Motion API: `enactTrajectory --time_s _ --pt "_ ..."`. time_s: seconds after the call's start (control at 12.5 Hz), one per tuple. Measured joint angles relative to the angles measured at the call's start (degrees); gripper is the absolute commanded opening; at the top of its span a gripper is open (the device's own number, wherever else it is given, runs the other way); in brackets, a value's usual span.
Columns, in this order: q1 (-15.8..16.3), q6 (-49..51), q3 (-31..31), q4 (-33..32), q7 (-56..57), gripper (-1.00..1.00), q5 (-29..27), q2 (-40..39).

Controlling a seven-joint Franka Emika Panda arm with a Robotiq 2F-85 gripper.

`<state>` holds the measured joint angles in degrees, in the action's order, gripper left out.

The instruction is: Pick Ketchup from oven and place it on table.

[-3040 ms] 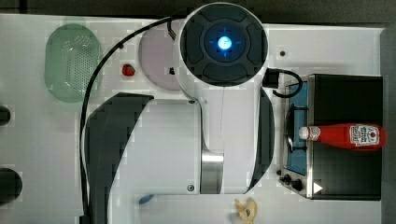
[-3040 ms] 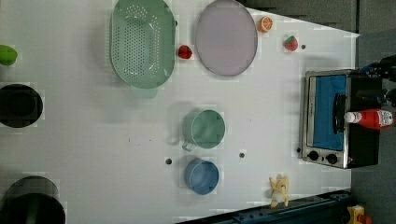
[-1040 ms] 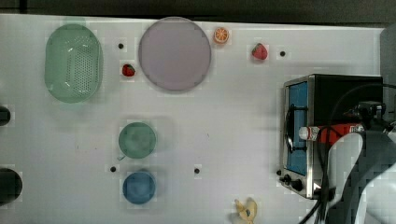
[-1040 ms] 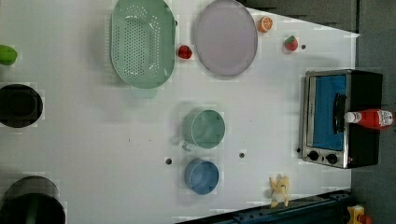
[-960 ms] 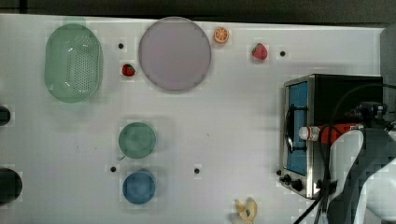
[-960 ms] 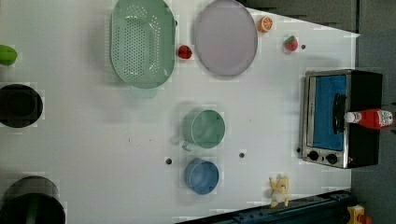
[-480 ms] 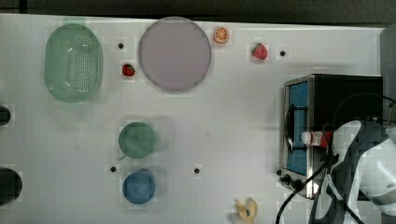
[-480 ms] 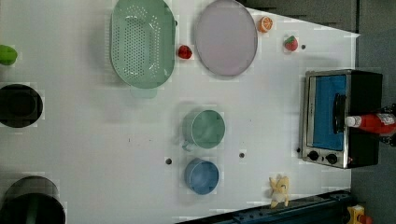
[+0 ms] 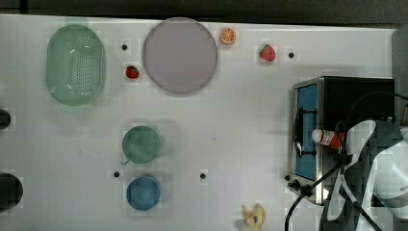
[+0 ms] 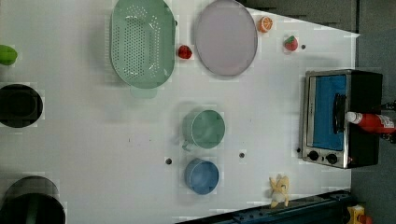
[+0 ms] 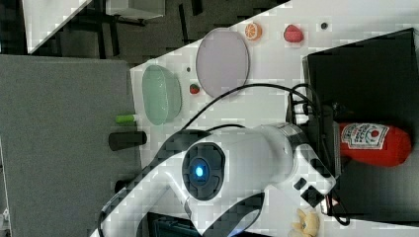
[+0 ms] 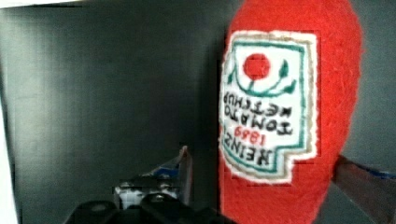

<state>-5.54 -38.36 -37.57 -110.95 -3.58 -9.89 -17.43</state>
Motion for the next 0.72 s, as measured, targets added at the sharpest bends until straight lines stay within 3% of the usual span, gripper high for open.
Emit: enactTrajectory --time_s 0.16,0.24,0.72 --pt "0.36 -0.50 -0.31 0.17 0.00 0.43 0.48 0.06" --pt "0.36 -1.31 -0.31 0.00 -0.01 0.29 0.70 -0.31" --pt "-0.72 -0.56 0.39 2.74 0.44 0.29 0.19 -1.57"
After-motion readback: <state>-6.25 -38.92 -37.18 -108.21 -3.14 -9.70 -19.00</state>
